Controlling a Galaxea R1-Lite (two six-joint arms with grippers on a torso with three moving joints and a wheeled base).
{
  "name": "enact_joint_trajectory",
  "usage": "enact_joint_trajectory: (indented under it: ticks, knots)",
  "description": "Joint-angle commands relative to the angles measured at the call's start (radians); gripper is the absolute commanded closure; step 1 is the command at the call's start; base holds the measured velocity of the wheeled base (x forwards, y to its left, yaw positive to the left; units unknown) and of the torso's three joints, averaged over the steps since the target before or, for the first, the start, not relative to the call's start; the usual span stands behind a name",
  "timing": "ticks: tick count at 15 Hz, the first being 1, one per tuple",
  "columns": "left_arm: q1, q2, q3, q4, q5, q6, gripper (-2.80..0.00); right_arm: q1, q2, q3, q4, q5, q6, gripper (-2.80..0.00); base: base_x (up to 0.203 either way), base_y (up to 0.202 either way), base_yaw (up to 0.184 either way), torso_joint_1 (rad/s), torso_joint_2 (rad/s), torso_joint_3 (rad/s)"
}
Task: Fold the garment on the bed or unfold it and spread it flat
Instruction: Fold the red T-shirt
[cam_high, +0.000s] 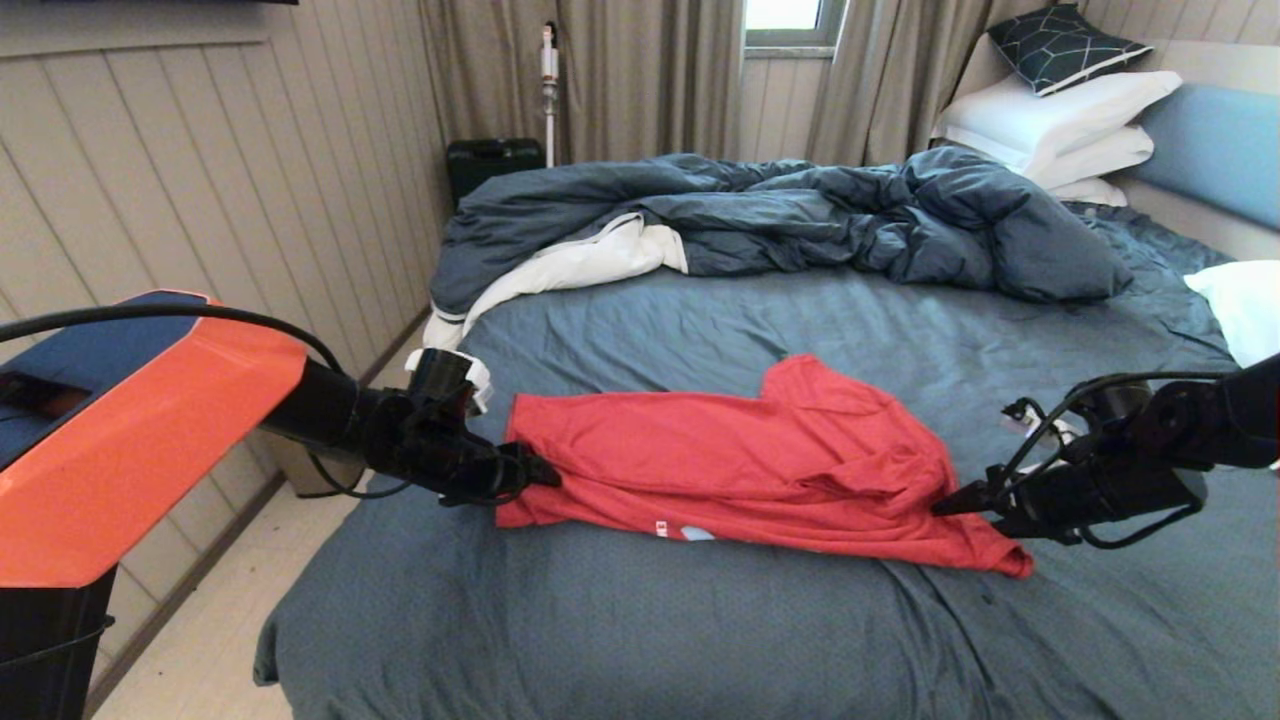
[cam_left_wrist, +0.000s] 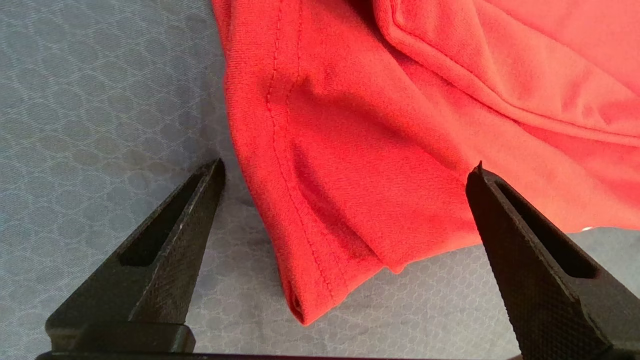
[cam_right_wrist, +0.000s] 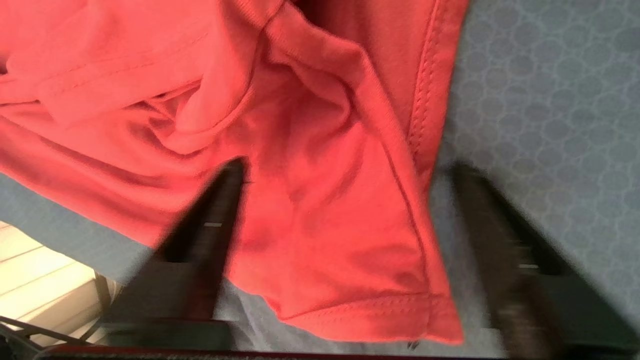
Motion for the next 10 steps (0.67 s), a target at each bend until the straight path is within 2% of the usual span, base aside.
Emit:
enact_joint_trajectory:
  ticks: [1,10]
  knots:
    - [0.0,0.001,0.0,-0.001,-0.003,-0.002,-2.8,0.002,0.009,-0.004,0.002,0.004,-0.001,0.0,0.0,0.0,0.0,0.0,0.0,0.0]
    - [-0.02,0.018,-0.021,-0.012,-0.001,-0.03,-2.8,0.008,0.012,-0.017,0.002,0.004,-0.001,0.0,0.0,0.0,0.0,0.0,0.0,0.0]
